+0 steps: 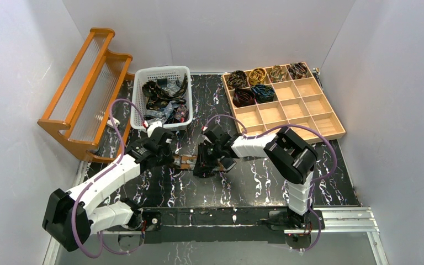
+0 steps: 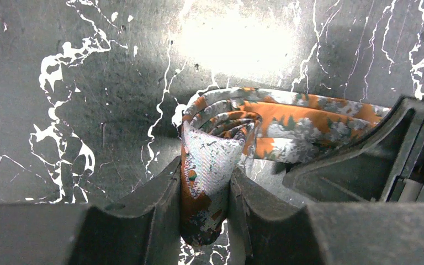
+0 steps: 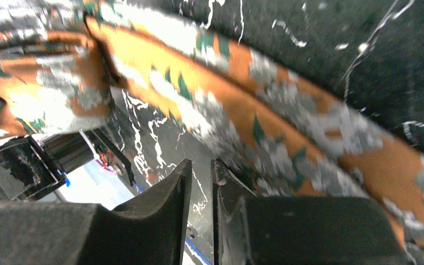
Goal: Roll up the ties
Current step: Roll the tie at the center of the board.
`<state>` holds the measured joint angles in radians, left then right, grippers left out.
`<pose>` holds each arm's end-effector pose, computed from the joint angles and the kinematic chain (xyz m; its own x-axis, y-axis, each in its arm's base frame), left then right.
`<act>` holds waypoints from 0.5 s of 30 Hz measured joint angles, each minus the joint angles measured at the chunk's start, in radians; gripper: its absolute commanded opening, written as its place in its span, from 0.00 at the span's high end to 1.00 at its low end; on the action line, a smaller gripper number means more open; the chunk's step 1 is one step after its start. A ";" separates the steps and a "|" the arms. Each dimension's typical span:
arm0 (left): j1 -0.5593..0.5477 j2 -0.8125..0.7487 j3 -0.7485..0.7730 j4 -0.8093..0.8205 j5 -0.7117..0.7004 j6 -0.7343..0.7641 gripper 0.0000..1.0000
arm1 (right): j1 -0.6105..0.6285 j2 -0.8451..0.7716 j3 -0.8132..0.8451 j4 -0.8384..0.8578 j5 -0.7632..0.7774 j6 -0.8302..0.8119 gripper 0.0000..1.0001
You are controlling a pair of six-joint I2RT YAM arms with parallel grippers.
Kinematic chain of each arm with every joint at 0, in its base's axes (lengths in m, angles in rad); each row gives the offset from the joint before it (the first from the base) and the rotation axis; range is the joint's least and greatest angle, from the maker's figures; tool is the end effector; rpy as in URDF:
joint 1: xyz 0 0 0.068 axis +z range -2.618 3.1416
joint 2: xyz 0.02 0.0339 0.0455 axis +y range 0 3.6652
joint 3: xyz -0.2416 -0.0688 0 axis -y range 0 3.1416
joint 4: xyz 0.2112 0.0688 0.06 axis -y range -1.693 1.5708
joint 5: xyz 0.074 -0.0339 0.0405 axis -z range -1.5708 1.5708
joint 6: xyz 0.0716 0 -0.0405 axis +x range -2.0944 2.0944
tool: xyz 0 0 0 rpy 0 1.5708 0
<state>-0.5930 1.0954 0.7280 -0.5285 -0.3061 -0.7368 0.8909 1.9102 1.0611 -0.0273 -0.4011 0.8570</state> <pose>0.1920 -0.1034 0.1974 -0.7327 -0.2788 -0.6208 -0.1560 0.9567 -0.2456 0.2137 0.3088 0.1149 -0.9762 -0.1006 -0.1922 -0.2064 0.7034 0.6801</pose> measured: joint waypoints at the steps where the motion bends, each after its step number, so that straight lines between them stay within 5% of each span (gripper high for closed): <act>1: -0.005 0.004 0.006 0.000 -0.005 0.000 0.73 | 0.002 -0.002 -0.008 0.002 -0.008 0.008 0.72; 15: -0.038 0.070 0.026 -0.024 -0.059 0.031 0.74 | 0.007 -0.014 -0.019 0.006 -0.032 0.028 0.68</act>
<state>-0.6308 1.1656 0.7536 -0.5526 -0.3653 -0.7059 0.8982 1.8961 1.0416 -0.0216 -0.4328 0.8852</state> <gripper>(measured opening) 0.260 0.307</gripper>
